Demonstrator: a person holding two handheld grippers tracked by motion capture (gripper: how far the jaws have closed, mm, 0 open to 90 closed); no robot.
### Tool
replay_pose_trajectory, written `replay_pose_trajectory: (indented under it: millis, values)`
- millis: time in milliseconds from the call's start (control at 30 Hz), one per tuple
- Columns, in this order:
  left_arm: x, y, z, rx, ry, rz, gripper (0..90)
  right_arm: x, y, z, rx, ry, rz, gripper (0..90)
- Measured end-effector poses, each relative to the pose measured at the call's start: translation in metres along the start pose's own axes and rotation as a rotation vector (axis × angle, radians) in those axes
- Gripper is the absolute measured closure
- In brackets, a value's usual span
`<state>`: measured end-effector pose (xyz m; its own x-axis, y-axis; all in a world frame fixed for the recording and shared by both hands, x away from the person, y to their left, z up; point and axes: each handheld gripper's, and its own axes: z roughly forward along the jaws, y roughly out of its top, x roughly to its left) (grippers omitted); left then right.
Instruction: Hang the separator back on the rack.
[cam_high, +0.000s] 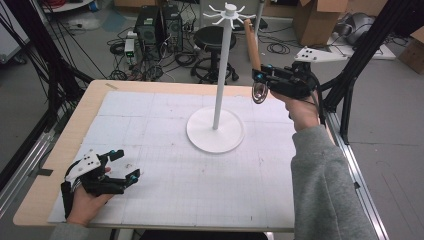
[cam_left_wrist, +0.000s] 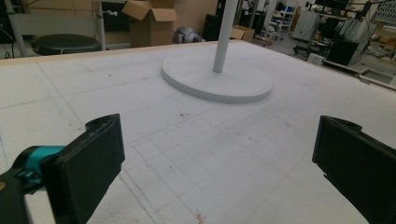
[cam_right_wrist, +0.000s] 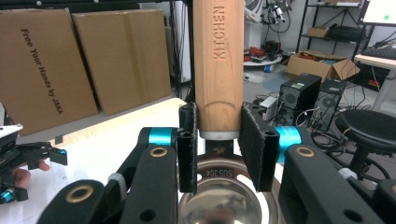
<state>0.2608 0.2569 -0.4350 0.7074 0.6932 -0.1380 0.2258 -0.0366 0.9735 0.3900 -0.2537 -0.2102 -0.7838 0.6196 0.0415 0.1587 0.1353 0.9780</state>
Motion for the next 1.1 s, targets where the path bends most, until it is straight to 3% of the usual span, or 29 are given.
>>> replay_pose_trajectory:
  millis: [500,1100]
  values:
    - [0.0,0.0,-0.002,-0.001,0.003,-0.006,2.8,0.001,-0.002,0.009,0.018,-0.007,0.004,69.7]
    - [0.002,-0.003,-0.012,-0.002,0.021,-0.013,2.8,0.0,-0.004,0.034,0.012,-0.001,0.014,69.6]
